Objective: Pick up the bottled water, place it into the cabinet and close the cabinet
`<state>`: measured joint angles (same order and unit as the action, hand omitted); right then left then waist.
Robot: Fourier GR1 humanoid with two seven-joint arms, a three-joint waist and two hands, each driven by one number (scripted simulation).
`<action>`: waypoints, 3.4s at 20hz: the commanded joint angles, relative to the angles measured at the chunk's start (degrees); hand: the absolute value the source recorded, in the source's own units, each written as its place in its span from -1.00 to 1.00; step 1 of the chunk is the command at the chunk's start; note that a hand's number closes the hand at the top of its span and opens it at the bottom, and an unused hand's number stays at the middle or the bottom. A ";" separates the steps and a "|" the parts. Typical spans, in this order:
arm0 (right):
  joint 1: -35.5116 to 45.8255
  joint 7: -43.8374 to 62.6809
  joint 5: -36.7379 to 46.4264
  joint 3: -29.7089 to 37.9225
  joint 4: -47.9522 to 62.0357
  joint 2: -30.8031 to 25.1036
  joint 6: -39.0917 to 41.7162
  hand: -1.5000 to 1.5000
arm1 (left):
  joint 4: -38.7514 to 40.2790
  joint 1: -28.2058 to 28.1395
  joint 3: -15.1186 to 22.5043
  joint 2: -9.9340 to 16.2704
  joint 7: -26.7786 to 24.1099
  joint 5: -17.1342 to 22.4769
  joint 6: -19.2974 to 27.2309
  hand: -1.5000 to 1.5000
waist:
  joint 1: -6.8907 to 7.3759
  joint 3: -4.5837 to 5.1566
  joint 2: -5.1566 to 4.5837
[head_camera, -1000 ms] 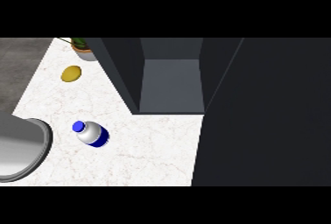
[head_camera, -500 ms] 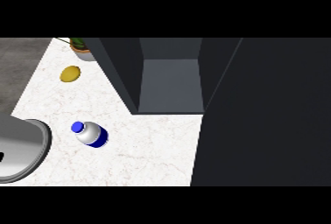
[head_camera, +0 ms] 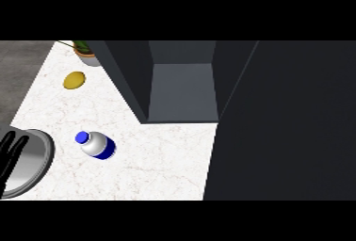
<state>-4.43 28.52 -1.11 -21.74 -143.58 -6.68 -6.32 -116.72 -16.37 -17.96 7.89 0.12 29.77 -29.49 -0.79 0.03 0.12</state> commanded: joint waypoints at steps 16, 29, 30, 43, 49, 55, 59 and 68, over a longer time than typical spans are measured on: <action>-2.09 4.59 3.67 -4.02 -12.07 -2.04 -1.64 -1.00 | 36.90 15.04 1.20 -1.50 -23.78 -23.76 0.31 -1.00 | -0.29 0.02 0.04; -0.73 0.42 4.21 -3.52 -6.61 -2.47 -1.96 -1.00 | 70.47 26.46 -0.47 3.37 -45.03 -31.06 1.49 -1.00 | -0.20 0.06 -0.17; -2.12 3.61 4.22 -3.91 -10.82 -3.47 -2.52 -1.00 | 70.92 26.72 -0.39 3.05 -45.30 -31.38 2.75 -1.00 | -0.41 0.08 -0.11; 0.43 3.81 6.80 -6.63 -8.99 -4.02 -5.21 -1.00 | 88.03 31.97 0.89 5.00 -57.60 -32.85 2.47 -1.00 | -0.72 0.17 -0.10; 0.34 2.28 3.73 -4.16 -7.56 -4.14 -5.71 -1.00 | 92.39 35.25 2.02 4.71 -58.75 -32.97 1.40 -1.00 | -0.73 0.14 -0.21; 0.64 4.26 -0.70 0.49 -9.69 -6.59 -4.71 -1.00 | 95.11 37.89 1.36 4.02 -58.08 -30.89 -0.09 -1.00 | -1.03 0.14 -0.32; -1.25 2.33 -1.17 1.17 -9.39 -6.98 -4.05 -1.00 | 96.04 39.86 2.19 2.80 -57.04 -30.70 -0.67 -1.00 | -1.07 0.10 -0.26; -3.43 -1.72 -2.11 4.25 -7.14 -7.65 -2.96 -1.00 | 93.83 38.72 6.67 2.51 -62.05 -33.17 -2.67 1.00 | -0.60 0.06 -0.19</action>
<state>-5.53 24.62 -0.07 -20.46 -143.17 -12.86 -10.05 -21.38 23.46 -13.48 10.07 -52.84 -1.67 -25.69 -1.81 0.13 -0.13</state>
